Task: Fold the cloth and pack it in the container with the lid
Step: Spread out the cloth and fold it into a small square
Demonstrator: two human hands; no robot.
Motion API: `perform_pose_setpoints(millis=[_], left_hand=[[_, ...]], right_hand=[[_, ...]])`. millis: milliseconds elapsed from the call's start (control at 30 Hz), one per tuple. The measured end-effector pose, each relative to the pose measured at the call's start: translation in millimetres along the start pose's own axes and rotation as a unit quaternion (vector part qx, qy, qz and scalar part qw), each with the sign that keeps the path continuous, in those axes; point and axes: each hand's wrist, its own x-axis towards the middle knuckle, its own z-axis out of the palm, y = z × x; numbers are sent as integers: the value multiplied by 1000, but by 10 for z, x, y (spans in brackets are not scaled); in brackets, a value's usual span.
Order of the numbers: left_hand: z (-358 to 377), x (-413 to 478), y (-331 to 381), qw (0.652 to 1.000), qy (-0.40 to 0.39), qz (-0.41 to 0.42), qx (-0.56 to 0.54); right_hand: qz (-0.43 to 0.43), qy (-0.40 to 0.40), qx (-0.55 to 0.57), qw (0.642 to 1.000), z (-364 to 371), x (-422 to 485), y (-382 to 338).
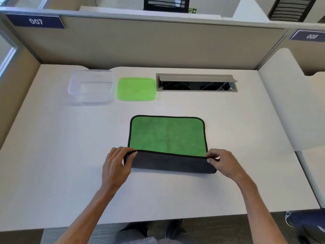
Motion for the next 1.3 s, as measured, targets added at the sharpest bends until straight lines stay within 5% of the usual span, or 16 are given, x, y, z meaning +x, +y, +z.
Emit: perform_pose_setpoints(millis=[333, 800, 1300], left_hand=[[135, 890, -56, 998, -19, -56, 34], [625, 1703, -394, 988, -51, -139, 36], [900, 1871, -468, 984, -61, -163, 49]], right_hand=[[-5, 99, 14, 995, -176, 775, -322], [22, 125, -3, 992, -145, 1778, -468], [20, 264, -70, 962, 367, 1911, -326]])
